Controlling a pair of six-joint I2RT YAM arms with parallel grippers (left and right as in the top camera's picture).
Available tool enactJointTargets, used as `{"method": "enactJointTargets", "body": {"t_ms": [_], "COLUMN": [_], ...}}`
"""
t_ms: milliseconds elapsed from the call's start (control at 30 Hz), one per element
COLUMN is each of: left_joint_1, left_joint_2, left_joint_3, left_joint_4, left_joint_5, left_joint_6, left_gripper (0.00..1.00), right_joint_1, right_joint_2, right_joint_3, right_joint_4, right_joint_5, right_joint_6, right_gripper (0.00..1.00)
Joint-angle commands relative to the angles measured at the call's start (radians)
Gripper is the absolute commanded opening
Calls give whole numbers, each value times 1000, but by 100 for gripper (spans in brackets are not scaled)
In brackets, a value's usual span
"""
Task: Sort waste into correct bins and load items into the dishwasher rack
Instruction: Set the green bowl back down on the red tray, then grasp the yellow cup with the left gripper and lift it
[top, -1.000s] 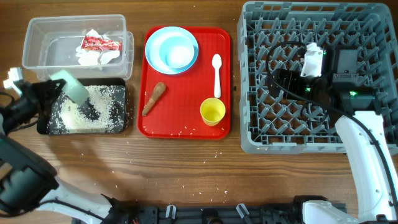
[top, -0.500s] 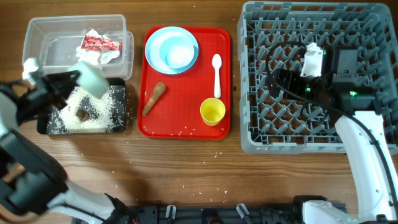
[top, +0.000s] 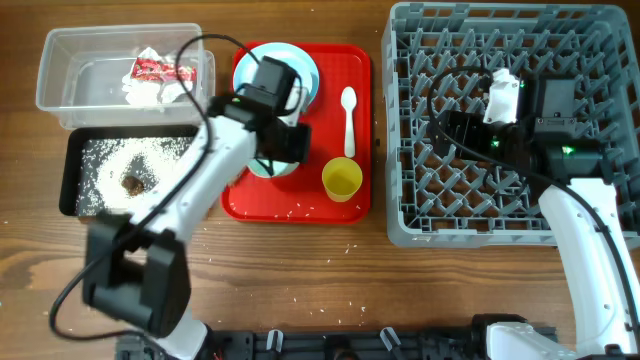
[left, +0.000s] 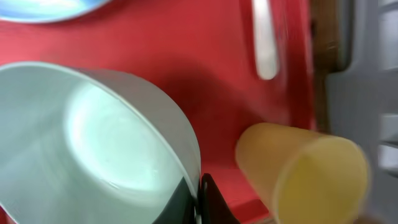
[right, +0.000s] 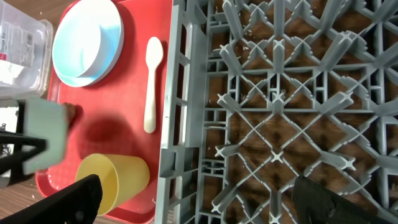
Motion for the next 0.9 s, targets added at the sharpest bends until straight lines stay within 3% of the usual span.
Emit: {"method": "enactJointTargets", "body": {"t_ms": [0, 67, 133, 200, 267, 433, 567, 700, 867], "left_joint_1": [-45, -72, -95, -92, -75, -2, -5, -68, -92], "left_joint_2": [106, 145, 166, 164, 154, 114, 127, 131, 133], "left_joint_3": [0, 0, 0, 4, 56, 222, 223, 206, 151], "left_joint_4": [15, 22, 31, 44, 12, -93, -155, -208, -179], "left_joint_5": [-61, -59, -58, -58, -23, 44, 179, 177, 95], "left_joint_6": [-26, -26, -26, -48, -76, -77, 63, 231, 282], "left_gripper": [4, 4, 34, 52, 64, 72, 75, 74, 72], "right_joint_1": [8, 8, 8, 8, 8, 8, 8, 8, 8], "right_joint_2": [9, 9, 9, 9, 9, 9, 9, 9, 9], "right_joint_3": [16, 16, 16, 16, 16, 16, 16, 16, 16], "right_joint_4": [9, 11, 11, 12, 14, 15, 15, 15, 15], "right_joint_5": [-2, -2, -2, -2, -2, -2, -2, -2, -2], "right_joint_6": [-18, -18, -18, -18, -18, -19, -18, -18, -18], "right_gripper": [100, 100, 100, 100, 100, 100, 100, 100, 100]}}
